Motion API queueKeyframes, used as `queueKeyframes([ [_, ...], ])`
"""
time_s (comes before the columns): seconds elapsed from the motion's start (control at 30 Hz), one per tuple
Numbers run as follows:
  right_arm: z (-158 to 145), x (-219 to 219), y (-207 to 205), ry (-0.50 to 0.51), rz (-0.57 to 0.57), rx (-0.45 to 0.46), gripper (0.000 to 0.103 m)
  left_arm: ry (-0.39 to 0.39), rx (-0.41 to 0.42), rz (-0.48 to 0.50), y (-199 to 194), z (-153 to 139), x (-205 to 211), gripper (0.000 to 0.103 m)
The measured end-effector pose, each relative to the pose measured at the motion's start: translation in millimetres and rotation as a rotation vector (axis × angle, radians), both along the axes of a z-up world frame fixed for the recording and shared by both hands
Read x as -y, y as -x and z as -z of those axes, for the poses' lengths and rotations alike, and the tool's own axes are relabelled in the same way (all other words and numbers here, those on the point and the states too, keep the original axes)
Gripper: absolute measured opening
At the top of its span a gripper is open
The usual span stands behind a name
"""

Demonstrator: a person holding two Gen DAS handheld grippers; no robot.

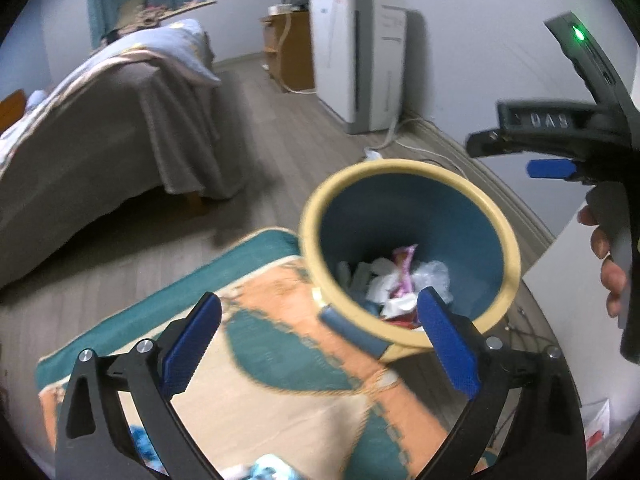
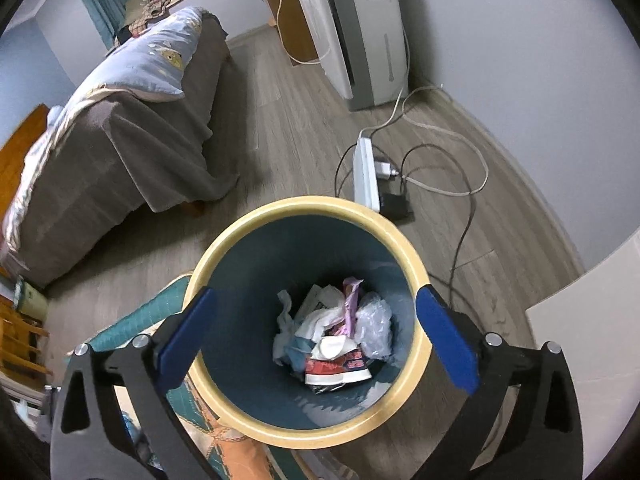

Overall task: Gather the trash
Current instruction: 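Move both open tools back over the remaining trash on the mat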

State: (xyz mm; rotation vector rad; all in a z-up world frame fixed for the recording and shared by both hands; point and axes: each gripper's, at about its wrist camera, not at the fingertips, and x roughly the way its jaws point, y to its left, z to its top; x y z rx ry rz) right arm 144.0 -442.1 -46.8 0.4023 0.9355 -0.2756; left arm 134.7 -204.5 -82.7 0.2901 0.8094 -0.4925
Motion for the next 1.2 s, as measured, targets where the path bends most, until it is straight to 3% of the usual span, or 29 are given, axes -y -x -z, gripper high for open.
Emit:
queueKeyframes([
  [0.3,-21,-27,4,0.036,-0.032,0.018,0.097,-0.019,0.053,-0.098,6,-36,-56,0.098],
  [0.57,-40,-85,5,0.109,-0.170,0.044,0.097,-0.037,0.066,-0.206,29,-57,-122,0.098],
  [0.9,-41,-172,10,0.155,-0.344,0.050,0.097,-0.049,0.076,-0.338,64,-56,-211,0.098],
  [1.2,-10,-262,6,0.176,-0.556,-0.015,0.097,-0.059,0.062,-0.393,70,-43,-259,0.098],
])
